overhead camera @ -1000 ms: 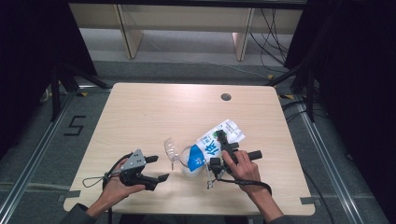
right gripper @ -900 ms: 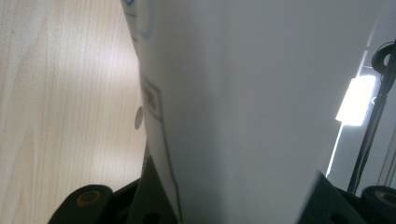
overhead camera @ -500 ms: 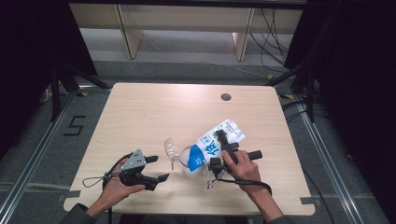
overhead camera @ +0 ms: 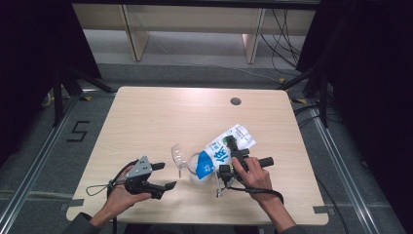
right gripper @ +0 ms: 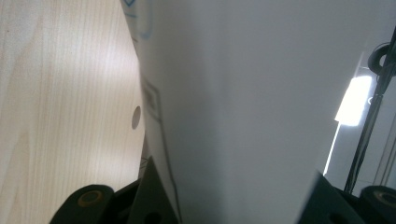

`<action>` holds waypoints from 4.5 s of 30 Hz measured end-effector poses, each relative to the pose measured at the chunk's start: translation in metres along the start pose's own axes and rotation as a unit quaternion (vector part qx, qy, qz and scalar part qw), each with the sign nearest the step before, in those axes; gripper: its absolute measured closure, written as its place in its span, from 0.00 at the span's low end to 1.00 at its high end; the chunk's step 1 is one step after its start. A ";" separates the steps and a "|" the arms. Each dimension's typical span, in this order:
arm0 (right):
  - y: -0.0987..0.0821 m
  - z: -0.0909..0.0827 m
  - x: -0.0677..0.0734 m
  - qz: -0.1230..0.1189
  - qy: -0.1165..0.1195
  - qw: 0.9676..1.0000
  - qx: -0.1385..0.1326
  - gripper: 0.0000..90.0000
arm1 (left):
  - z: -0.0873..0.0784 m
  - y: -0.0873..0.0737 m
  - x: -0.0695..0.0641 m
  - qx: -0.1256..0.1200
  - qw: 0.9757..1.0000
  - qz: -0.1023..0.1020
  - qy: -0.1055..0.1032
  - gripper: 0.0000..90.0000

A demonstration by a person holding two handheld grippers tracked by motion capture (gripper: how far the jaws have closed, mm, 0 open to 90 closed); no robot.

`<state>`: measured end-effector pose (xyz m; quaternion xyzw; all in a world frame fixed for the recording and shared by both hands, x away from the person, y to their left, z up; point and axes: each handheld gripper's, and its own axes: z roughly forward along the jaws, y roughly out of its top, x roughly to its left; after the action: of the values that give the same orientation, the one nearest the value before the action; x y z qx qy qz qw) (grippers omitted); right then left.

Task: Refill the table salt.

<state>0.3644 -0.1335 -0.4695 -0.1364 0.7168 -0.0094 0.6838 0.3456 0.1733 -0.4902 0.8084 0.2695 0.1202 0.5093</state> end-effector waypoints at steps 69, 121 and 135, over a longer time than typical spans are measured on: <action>-0.001 0.000 -0.005 0.087 0.061 0.994 -0.014 0.86 | 0.000 0.000 0.000 -0.001 1.000 0.003 -0.001 0.20; -0.128 0.020 0.021 0.679 0.247 0.685 -0.094 0.92 | 0.000 0.001 0.001 -0.004 1.000 0.003 -0.004 0.21; -0.142 0.026 0.042 0.709 0.257 0.653 -0.063 0.94 | 0.000 0.001 0.000 -0.005 1.000 0.004 -0.006 0.21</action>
<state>0.4149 -0.2745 -0.4841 0.3784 0.7413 0.4893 0.2603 0.3459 0.1732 -0.4890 0.8074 0.2627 0.1189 0.5147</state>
